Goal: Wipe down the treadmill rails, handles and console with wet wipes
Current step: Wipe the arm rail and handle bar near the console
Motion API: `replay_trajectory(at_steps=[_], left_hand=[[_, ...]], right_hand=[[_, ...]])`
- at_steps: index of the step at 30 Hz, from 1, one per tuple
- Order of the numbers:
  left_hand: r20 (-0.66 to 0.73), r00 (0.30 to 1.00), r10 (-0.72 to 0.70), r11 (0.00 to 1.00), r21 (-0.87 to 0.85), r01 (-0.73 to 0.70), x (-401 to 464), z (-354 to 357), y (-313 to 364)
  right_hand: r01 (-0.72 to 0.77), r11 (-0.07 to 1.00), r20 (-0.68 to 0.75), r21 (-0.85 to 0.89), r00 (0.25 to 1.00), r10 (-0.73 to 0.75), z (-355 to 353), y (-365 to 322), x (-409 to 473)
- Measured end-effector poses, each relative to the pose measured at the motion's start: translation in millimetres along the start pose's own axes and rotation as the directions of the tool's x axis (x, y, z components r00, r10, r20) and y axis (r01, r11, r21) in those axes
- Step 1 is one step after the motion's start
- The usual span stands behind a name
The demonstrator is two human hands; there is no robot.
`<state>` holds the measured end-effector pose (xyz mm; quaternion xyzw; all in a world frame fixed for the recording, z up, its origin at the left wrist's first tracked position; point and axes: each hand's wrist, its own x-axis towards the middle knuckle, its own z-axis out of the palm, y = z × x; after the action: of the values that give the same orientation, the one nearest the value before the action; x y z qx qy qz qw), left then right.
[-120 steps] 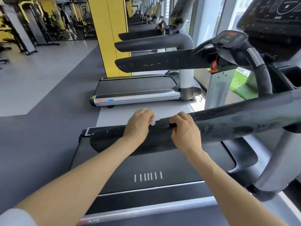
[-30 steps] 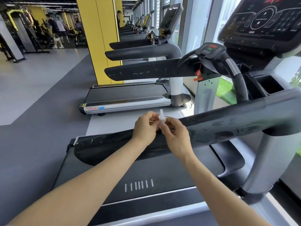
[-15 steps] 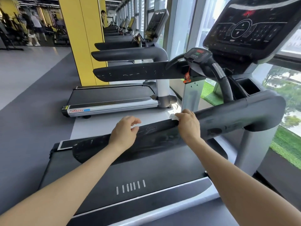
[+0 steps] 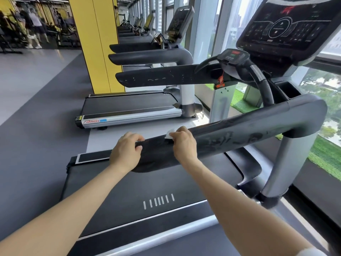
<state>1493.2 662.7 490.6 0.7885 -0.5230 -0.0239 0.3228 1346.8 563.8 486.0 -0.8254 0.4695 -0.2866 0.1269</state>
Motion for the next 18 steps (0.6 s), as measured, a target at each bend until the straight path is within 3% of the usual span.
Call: replay_trajectory(at_steps=[4, 9, 13, 18], left_hand=[[0.024, 0.999, -0.025, 0.999, 0.028, 0.024, -5.7, -6.5, -7.7], [0.038, 0.999, 0.013, 1.0, 0.008, -0.013, 0.4, -2.1, 9.5], [0.07, 0.993, 0.09, 0.994, -0.07, -0.085, 14.0, 4.1, 30.2], [0.115, 0.987, 0.113, 0.993, -0.058, -0.107, 30.9, 20.5, 49.3]], right_hand=[[0.005, 0.999, 0.029, 0.041, 1.0, -0.006, 6.9, -16.1, -8.2], [0.024, 0.971, 0.146, 0.237, 0.987, -0.06, 1.8, -25.7, -12.6], [-0.091, 0.929, 0.105, 0.358, 0.993, 0.057, -18.6, -8.3, -6.8], [-0.198, 0.928, -0.042, 0.314, 0.974, 0.222, -59.4, 44.2, 26.8]])
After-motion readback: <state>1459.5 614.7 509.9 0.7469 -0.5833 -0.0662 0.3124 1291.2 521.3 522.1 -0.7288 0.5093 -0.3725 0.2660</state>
